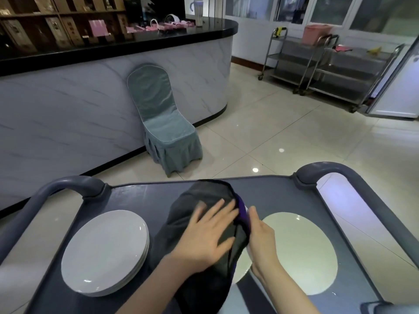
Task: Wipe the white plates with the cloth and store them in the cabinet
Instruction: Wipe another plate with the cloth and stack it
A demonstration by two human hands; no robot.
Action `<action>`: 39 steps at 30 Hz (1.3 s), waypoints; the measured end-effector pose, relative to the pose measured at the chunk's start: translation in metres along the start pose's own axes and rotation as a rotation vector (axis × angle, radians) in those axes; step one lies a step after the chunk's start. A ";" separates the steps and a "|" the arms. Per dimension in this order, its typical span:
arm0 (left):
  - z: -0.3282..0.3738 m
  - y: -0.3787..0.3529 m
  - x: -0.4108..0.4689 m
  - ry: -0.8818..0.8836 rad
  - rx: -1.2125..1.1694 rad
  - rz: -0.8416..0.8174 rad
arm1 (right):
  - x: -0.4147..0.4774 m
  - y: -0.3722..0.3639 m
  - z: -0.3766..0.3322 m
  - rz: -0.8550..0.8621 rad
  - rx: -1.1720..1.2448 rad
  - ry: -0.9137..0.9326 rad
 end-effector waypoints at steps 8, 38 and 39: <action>-0.012 -0.005 -0.033 0.103 0.074 0.055 | 0.015 0.023 -0.020 0.186 0.058 -0.005; 0.025 -0.032 -0.020 -0.152 0.075 0.043 | -0.016 0.009 0.003 0.059 0.006 -0.098; 0.021 -0.029 -0.014 -0.152 0.106 0.018 | -0.017 0.009 0.005 0.051 0.014 -0.114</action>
Point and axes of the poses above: each hand's wrist, its own x-axis towards the middle knuckle, its own y-axis out of the back of the hand, z = x × y, the point moved 1 cm from there along x, towards the middle knuckle, and after that the axes turned 9 degrees about -x, right-handed, at the moved point
